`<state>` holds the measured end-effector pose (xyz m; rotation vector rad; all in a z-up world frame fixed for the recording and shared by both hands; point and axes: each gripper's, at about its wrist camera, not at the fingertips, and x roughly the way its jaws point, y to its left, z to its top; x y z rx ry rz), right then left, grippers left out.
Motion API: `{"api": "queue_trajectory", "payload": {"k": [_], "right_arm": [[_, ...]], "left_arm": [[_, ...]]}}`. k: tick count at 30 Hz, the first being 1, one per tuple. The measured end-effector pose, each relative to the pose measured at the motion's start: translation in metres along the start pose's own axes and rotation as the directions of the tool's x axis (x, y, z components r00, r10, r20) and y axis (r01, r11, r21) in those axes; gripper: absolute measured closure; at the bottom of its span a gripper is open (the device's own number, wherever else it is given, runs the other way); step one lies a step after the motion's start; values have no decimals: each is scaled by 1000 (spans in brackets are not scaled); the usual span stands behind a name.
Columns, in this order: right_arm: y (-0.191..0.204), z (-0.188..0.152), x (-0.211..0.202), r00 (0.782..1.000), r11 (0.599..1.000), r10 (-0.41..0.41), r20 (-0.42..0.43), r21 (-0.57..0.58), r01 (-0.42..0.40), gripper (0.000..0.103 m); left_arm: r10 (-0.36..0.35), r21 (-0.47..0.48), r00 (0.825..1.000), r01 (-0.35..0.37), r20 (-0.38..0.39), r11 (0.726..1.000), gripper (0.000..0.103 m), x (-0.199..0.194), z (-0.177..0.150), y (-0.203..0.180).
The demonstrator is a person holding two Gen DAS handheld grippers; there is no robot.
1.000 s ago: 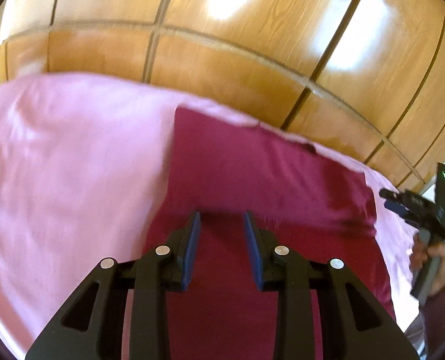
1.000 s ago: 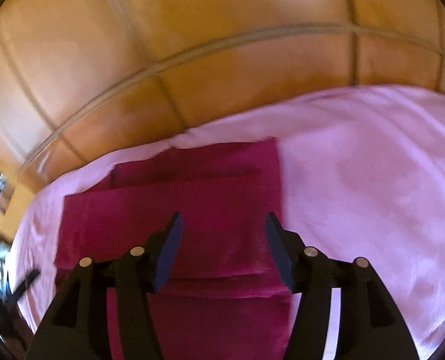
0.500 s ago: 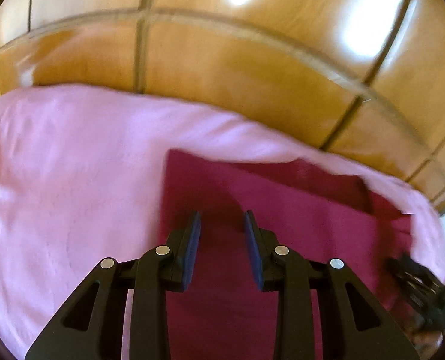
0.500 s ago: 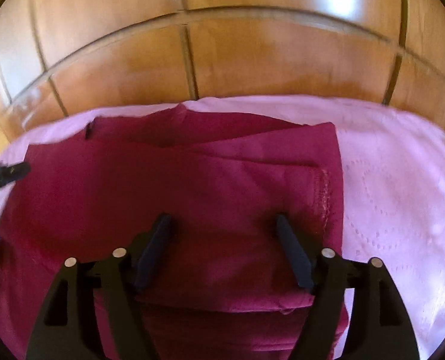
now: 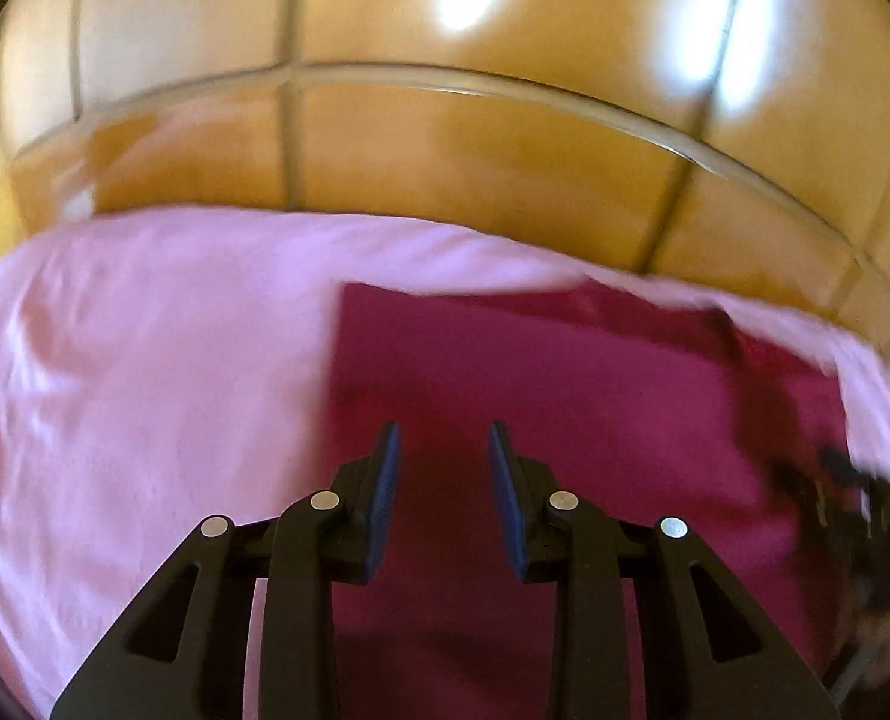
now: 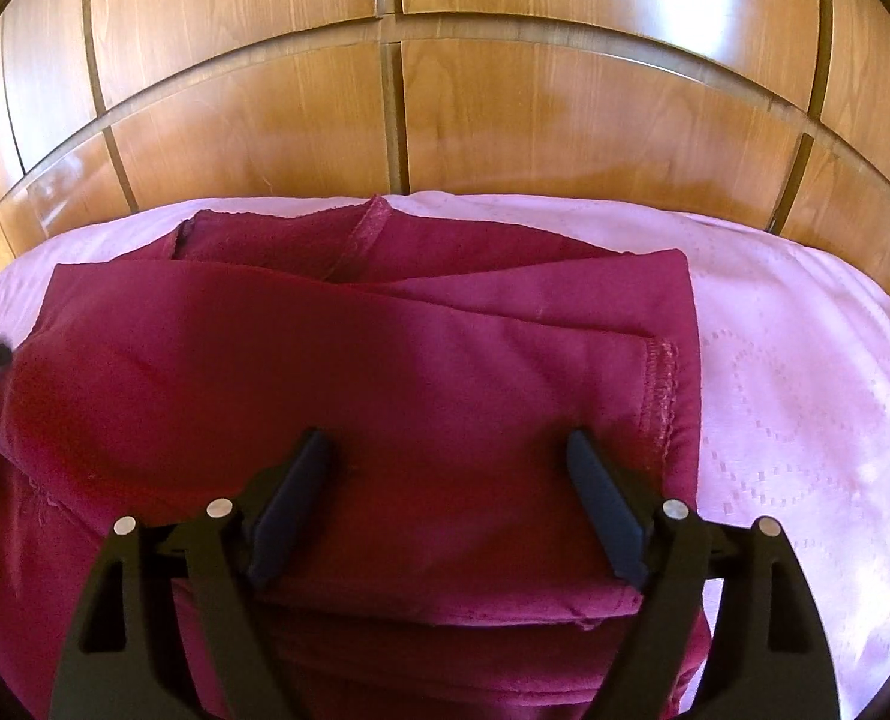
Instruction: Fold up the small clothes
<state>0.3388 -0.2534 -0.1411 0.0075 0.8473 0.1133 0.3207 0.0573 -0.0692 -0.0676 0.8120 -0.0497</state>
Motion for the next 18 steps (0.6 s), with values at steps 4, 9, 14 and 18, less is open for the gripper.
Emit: {"api": "queue_trajectory", "payload": {"k": [4,9,14,18], "right_arm": [[-2,-3,-2,1000,1000,7,-1,4,-7,19],[1,-2,-2,1000,1000,-6,-10,-5,6,19],[9,-4,-13,997,997,-72,-33,-18,72,5],[11,-17,-37,999,999,-48,-22,9,48,3]], "left_arm": [[20,30,997,-18,-76,999,74,20,-26,-3],[57,21,995,-56,-81,998,74,11,-24,-8],[63,5,997,-63,-48,998,51,-27,-25,-6],[59,18,998,-59,30,998,45,-74,-41,-6]]}}
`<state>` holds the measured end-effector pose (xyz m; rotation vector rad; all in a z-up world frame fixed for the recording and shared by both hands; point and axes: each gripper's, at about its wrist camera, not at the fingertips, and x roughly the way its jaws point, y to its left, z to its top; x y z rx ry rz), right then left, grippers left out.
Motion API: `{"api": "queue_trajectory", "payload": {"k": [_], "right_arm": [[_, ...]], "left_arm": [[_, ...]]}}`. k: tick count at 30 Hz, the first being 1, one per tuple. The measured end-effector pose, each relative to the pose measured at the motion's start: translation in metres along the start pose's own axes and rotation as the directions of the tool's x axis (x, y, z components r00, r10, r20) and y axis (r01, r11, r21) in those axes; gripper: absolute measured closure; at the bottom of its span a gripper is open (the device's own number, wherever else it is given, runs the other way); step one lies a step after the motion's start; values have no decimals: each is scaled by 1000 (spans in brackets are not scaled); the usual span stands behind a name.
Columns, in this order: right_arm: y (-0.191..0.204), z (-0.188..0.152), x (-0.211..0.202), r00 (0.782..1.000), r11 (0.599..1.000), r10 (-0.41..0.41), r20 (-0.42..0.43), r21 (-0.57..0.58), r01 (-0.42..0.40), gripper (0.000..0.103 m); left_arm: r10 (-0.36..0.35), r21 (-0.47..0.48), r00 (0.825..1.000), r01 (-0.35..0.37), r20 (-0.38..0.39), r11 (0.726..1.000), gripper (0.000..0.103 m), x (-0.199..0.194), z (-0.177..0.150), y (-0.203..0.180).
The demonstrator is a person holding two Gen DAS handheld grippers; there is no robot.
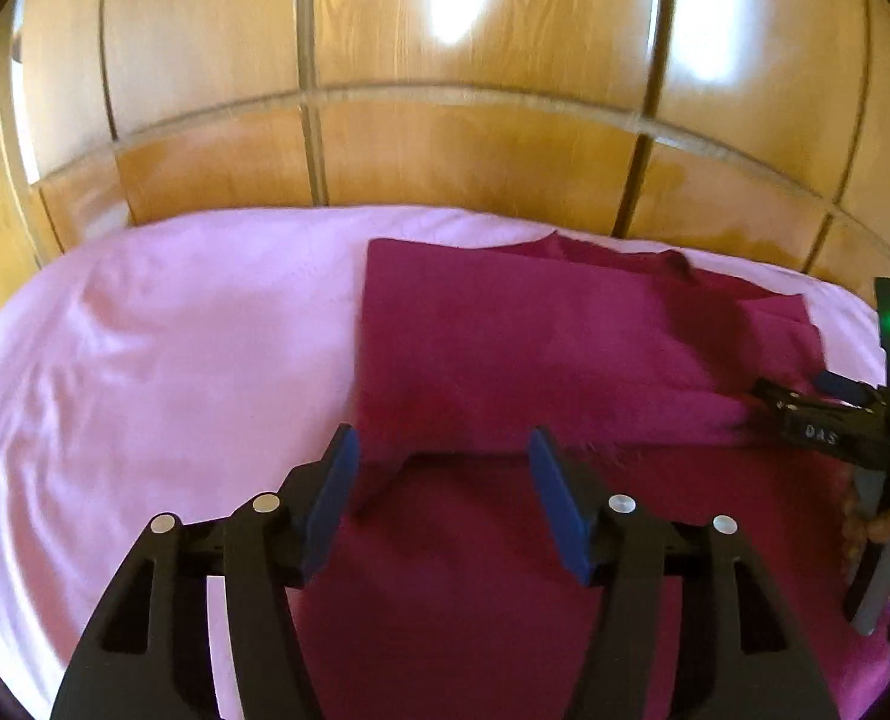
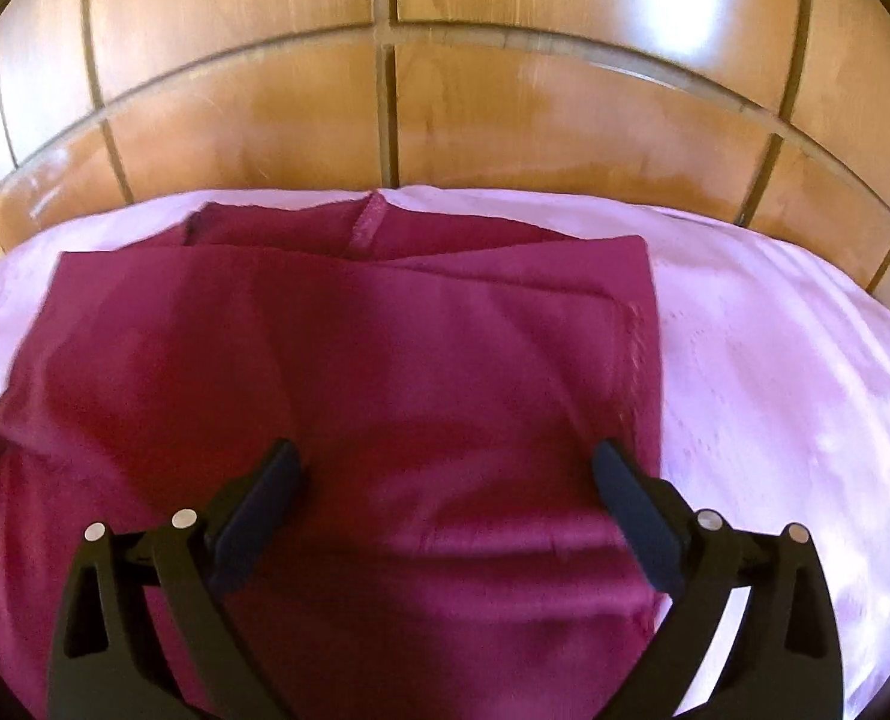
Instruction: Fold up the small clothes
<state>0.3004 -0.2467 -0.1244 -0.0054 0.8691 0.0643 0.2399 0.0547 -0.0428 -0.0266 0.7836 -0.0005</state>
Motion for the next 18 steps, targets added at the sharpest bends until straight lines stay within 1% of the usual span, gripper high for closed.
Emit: {"api": "queue_trajectory", "payload": {"k": [2,4,9,14,18], "right_arm": [[0,-11,-13,1000,1000,6,-5,-3,-6,3],[1,-23,-21,999,1000,22,-34,-11,-23,3],[1,-59,-42,995,998,31,-92,-52,-36,3],[2,-89,-66,993,995,36,-109,-92,-46,3],[2,-105,-79,991,995,50,-124,-83,-61,3]], "left_arm": [[-1,-10,1000,2,7,1000,45,-14,-9,3],[-3,-23,1000,3,8,1000,45,-26,-19,6],[-9,-56,1000,9,-3,998,45,-45,-38,11],[-8,-57,1000,8,-3,998,45,-59,-53,12],[-8,-60,1000,8,-7,998,45,-67,-64,15]]}}
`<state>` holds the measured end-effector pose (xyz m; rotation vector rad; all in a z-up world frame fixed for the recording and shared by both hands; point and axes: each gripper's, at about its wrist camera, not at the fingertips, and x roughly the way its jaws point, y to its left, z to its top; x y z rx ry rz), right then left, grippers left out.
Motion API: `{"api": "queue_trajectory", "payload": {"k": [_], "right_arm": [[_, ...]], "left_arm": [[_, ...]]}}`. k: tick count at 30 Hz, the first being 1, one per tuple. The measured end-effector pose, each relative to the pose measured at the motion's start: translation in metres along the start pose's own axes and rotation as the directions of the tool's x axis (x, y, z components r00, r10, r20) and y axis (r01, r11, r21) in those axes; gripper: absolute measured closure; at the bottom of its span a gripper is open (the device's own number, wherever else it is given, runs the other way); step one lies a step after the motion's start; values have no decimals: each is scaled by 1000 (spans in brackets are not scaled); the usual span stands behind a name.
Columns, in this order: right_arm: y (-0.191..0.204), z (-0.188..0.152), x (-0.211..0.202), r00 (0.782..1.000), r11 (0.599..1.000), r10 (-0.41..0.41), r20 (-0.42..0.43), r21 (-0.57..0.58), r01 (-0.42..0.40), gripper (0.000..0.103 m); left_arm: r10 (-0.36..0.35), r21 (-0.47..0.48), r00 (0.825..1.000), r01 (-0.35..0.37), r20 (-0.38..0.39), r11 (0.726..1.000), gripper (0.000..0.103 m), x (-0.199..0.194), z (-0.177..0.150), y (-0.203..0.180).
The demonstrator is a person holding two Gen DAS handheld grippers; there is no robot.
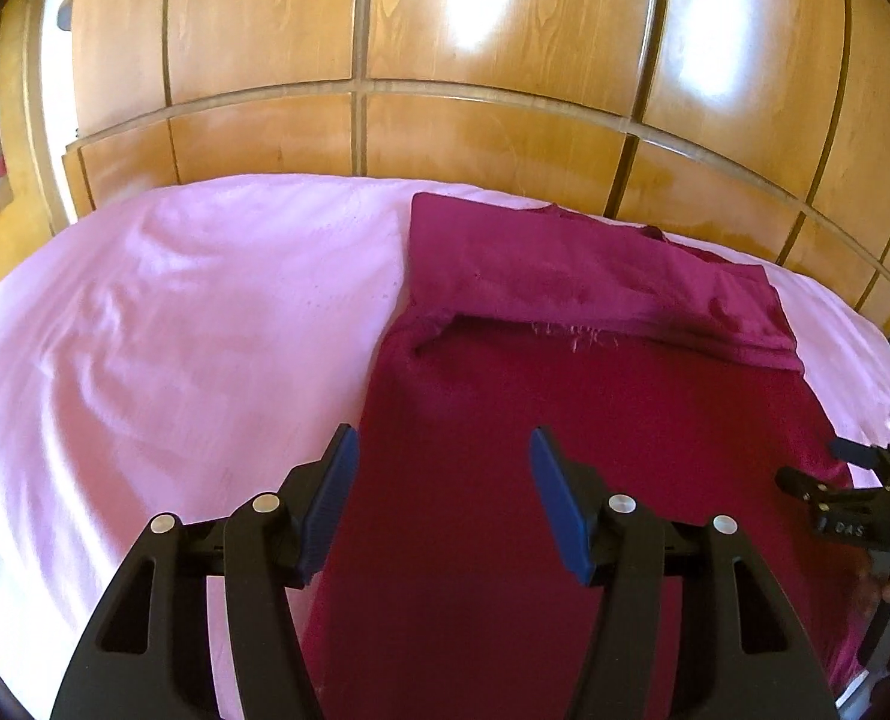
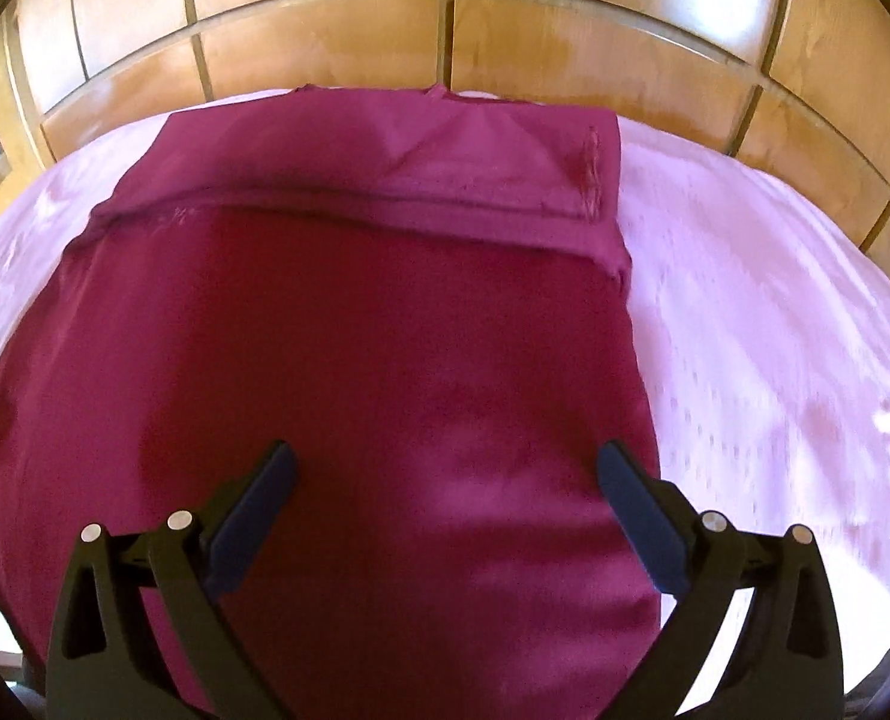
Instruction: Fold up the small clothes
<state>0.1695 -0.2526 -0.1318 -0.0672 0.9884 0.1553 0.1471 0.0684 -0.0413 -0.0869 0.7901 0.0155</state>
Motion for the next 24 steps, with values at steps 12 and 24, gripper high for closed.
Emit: {"api": "queue_trajectory", "payload": {"k": [12,24], "right_arm": [[-7,-26,-17,999,997,40,-24,73,-38,3],[-15,-51,-42,999,996,40,-28,79,-38,3]], "left_arm": [[27,16,1000,-27,-11,1000,45,-21,-31,8],[59,28,997,-58,-44,998,45,-30,-51,25]]}}
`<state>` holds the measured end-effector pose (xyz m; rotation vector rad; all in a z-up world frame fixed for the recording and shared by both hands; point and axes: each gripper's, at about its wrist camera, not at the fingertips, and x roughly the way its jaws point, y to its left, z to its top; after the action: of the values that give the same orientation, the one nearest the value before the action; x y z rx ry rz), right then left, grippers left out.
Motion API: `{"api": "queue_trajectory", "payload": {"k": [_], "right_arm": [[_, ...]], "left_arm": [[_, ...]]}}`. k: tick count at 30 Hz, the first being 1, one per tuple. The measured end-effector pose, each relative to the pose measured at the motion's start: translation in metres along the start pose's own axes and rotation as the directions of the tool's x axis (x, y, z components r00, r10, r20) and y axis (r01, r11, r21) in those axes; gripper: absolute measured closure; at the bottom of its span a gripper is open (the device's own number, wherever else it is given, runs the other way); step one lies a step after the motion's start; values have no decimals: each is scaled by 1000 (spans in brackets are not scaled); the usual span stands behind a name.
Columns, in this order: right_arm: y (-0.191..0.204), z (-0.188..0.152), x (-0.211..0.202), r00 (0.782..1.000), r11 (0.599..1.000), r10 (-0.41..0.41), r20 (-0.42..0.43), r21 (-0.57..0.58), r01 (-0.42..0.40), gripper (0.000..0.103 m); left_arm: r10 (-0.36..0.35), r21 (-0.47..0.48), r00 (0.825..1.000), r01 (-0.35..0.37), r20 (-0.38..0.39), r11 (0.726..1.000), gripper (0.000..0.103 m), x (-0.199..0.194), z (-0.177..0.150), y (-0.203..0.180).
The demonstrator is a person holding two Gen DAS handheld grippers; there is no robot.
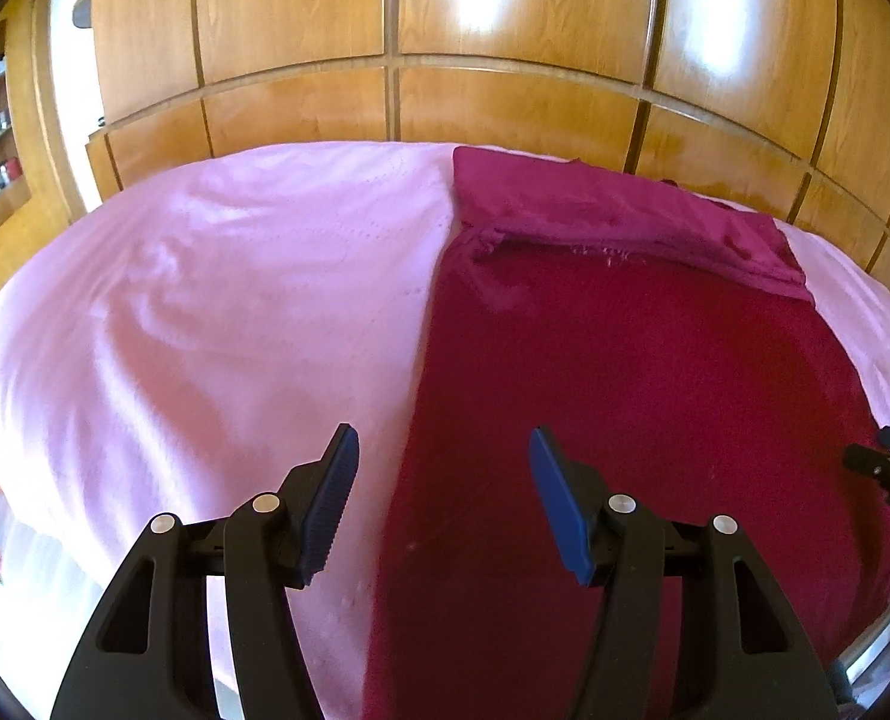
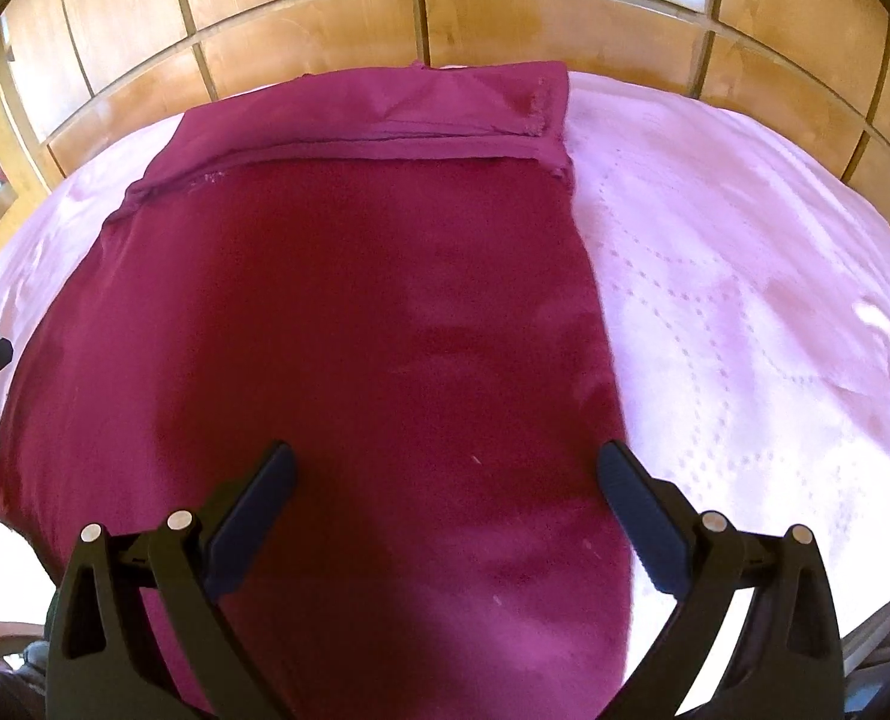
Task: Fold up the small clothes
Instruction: 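Grasp the hem with the left tool while the right tool grasps the hem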
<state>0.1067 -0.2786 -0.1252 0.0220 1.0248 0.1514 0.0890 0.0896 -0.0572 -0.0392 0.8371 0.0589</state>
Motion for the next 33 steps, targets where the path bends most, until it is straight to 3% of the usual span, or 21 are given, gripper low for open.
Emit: {"api": "queue_trajectory", "payload": {"k": [6,12,15,18,20,21,26,30,33], "right_arm": [[-25,-16,-7,1000,997,-10,-29,81,12,3],[-45,-36,-16,996,985,75,-54,156,-66,3],[-44,-47,-23,990,985,116,-80,135,-104,6],[-40,-60,-31,985,989,129,-115,93,-119,19],[-36,-68,-34,980,988,141,-137,75,-132,35],[-36,-71,-35,979,988,144,-145,68,-136,39],[-34,-74,-37,976,988,150,-157,48,-144,95],[-31,-59,-45,963,973,229,-141,61,-223,96],[-30,-41,-52,945,947,315,-94,97,-306,96]], "left_arm": [[-11,-9,999,11,-46,1000,45,-1,-16,17],[-144,-114,983,132,-110,985,45,-6,-33,39],[-239,-143,961,220,-137,965,45,-9,-44,44],[-283,-135,946,263,-158,955,45,-11,-53,40],[-289,-117,940,272,-182,955,60,-11,-61,35],[-283,-104,940,267,-193,958,62,-10,-64,32],[-262,-55,946,257,-192,965,98,-15,-63,25],[-325,-83,931,315,-167,945,99,-27,-52,33],[-408,-137,903,391,-133,910,100,-36,-41,40]]}}
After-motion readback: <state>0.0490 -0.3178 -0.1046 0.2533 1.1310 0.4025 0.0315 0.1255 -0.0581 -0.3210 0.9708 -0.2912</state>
